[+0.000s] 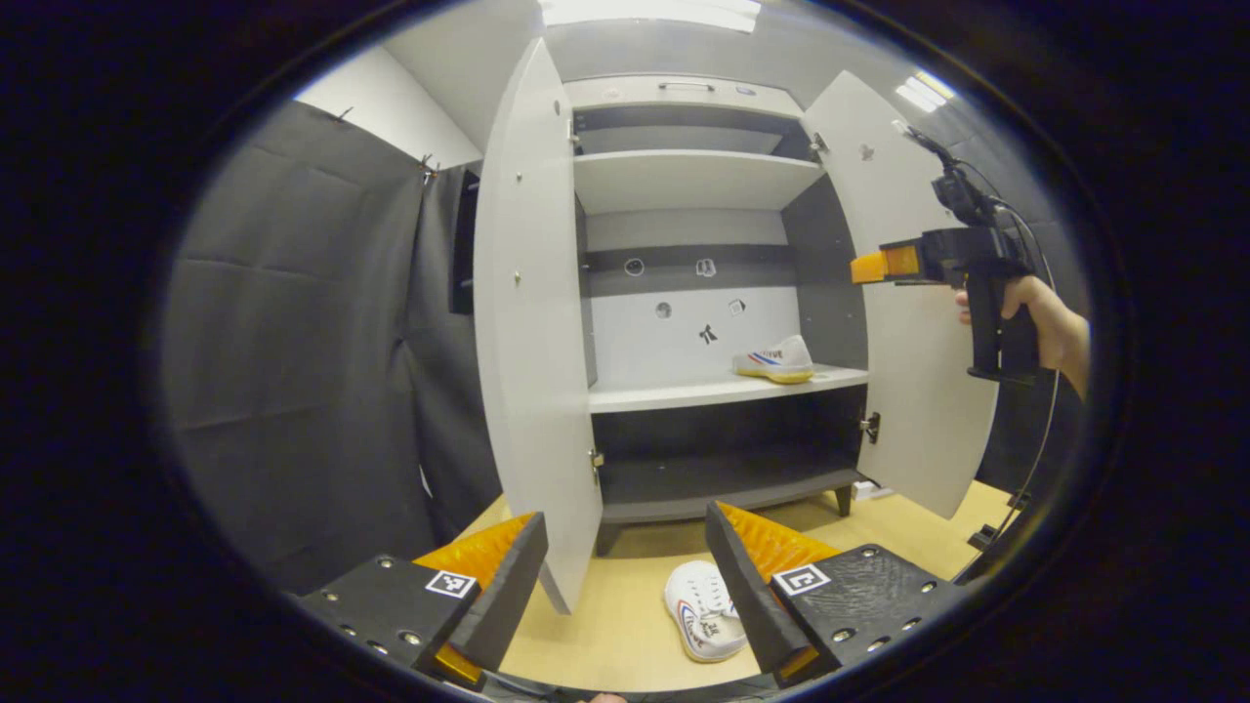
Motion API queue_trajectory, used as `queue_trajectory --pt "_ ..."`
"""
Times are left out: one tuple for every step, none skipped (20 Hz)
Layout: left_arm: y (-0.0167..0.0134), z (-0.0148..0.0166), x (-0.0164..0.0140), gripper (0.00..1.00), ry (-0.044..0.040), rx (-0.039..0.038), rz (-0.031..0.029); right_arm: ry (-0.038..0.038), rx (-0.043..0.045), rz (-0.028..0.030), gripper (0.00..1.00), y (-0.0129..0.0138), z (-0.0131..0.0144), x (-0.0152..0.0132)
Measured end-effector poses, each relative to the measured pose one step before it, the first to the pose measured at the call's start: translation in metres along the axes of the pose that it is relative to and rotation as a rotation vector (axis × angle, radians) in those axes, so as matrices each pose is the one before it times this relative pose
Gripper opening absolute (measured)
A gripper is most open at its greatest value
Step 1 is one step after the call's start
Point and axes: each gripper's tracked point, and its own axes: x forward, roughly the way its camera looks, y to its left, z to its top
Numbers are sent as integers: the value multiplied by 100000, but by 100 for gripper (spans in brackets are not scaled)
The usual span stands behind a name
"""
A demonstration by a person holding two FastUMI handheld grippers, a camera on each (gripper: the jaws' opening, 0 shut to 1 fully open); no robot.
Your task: Grab one shoe with the right hand and put it into the shoe cabinet, grab the other shoe with the left hand and put it into the shoe cabinet; then close the right door with the right hand and the left door with the left hand.
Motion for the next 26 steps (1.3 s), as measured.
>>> queue_trajectory --pt "-201 -662 407 94 1333 185 -909 -119 -1035 -738 95 -100 -133 -911" --pt "-156 -619 604 94 1138 52 -878 -97 -845 -298 95 -1 -119 -913" --pt "-193 -707 402 94 1391 56 -939 -61 -774 -77 92 67 -267 -939" --pt "-158 -679 484 94 1336 118 -862 144 -822 -364 92 -99 -194 -964" --pt "-305 -728 472 94 1589 93 -926 187 -679 -302 92 -14 -300 -921" --pt "-279 -765 521 94 1792 -34 -881 132 -522 -311 95 3 -266 -813" --pt "-230 -731 551 94 1533 -166 -906 362 -411 -357 95 -20 -381 -769" --pt "-151 -684 536 94 1505 -172 -852 565 -403 -85 95 41 -375 -795" --pt "-285 -883 527 94 1654 -262 -1165 681 -181 -161 95 -42 -416 -724" --pt "-318 -976 700 94 2400 -73 -1474 804 124 446 95 153 -464 -750" --pt "-384 -969 652 94 2404 295 -1944 312 462 332 95 121 -296 -656" --pt "-182 -981 616 94 2891 671 -1190 147 256 305 95 131 -341 -599" --pt "-26 -823 801 94 1997 142 -691 317 -381 -21 92 -39 -490 -630" --pt "-137 -740 809 94 1881 -836 -910 523 -770 -474 95 -164 -416 -571" --pt "-131 -1003 731 94 2401 -1249 -782 508 -664 -287 95 -104 -309 -541" --pt "-170 -839 867 95 2228 -1291 -975 861 -400 -42 95 7 -426 -440" --pt "-73 -833 901 94 2540 -798 -842 972 17 311 95 61 -521 -411" --pt "-5 -864 905 94 2398 -585 -482 1118 177 439 95 103 -568 -339" --pt "31 -880 808 94 2631 -332 -217 1540 170 199 95 31 -452 -216" --pt "77 -815 841 94 2386 -217 -21 1664 -58 -22 95 -29 -599 -166" --pt "-81 -792 837 94 2217 -239 -306 1581 125 -195 96 -202 -587 -157" --pt "-71 -748 767 94 2115 -159 -299 1018 358 -218 93 -131 -395 -254" --pt "-200 -824 841 94 2947 -366 -517 731 319 -497 96 -122 -185 77" --pt "-191 -789 816 94 3197 -731 -670 699 85 -690 96 -211 -274 -96" --pt "-13 -542 774 94 2411 -288 158 746 -5 -743 96 -431 -433 -322" --pt "210 -533 672 94 2138 -115 830 709 100 -536 96 -276 -287 -174"
